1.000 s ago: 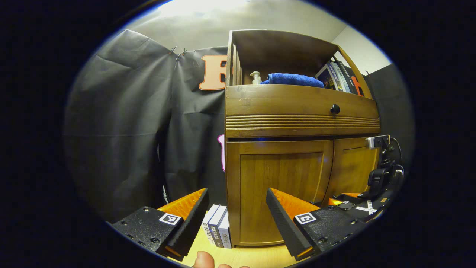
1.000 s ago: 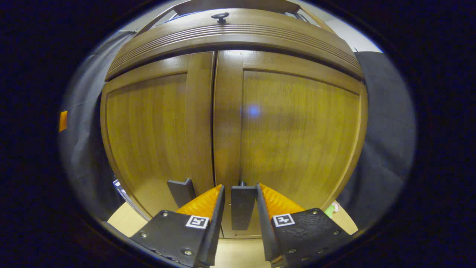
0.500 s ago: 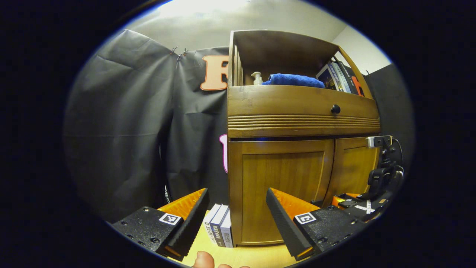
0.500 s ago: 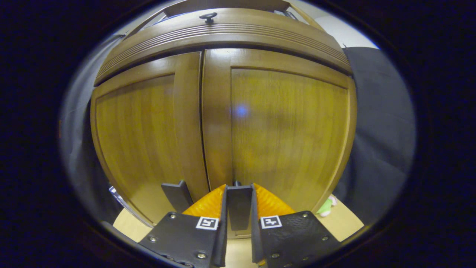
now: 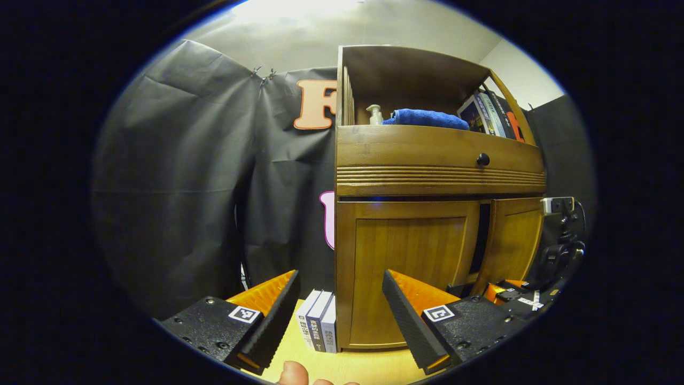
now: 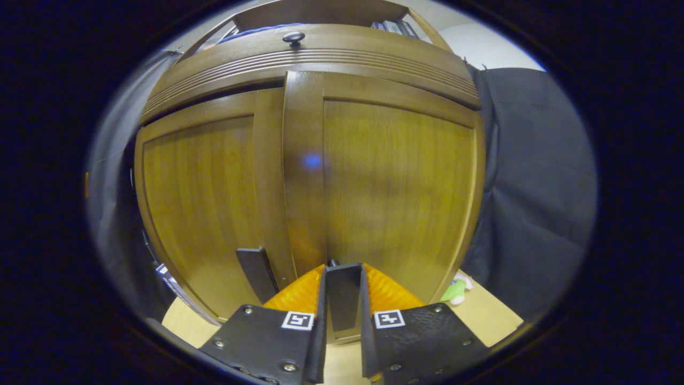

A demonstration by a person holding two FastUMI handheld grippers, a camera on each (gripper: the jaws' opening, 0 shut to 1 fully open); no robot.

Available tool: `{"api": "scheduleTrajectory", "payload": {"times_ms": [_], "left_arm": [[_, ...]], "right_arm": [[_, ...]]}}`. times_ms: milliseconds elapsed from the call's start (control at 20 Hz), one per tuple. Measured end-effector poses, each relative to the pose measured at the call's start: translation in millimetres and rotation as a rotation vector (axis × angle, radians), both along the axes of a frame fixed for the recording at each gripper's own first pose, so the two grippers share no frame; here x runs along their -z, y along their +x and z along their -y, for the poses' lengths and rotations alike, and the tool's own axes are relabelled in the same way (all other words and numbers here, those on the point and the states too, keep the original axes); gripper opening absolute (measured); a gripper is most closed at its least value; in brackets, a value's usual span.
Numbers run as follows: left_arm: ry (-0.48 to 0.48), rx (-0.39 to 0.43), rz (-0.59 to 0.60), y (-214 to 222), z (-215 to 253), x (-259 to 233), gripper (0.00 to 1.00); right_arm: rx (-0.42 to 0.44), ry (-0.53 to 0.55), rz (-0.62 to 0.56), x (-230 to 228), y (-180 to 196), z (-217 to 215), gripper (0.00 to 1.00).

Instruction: Open the right door of the double-door shoe cabinet with the right hand, and open the left door with the left hand.

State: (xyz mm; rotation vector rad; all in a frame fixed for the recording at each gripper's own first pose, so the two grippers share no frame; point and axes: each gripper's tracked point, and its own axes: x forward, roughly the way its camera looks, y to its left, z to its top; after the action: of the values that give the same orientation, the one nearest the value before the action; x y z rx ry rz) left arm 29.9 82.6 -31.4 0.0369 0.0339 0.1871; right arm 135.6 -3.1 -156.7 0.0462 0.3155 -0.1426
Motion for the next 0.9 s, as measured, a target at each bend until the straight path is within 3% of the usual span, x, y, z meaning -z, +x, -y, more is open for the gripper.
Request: {"api": "scheduleTrajectory", "payload": {"times_ms": [450,900], "left_arm": [[0.007,0.031,-0.022,-10,6,7,0.96],[0.035,0.118,-0.028,-14,33,10,0.94]], "right_arm": [[0.039,-0.002,0.002,-4,-34,15,0.27],[0.099,0.004,0.009,-6,-69,37,0.26]]}}
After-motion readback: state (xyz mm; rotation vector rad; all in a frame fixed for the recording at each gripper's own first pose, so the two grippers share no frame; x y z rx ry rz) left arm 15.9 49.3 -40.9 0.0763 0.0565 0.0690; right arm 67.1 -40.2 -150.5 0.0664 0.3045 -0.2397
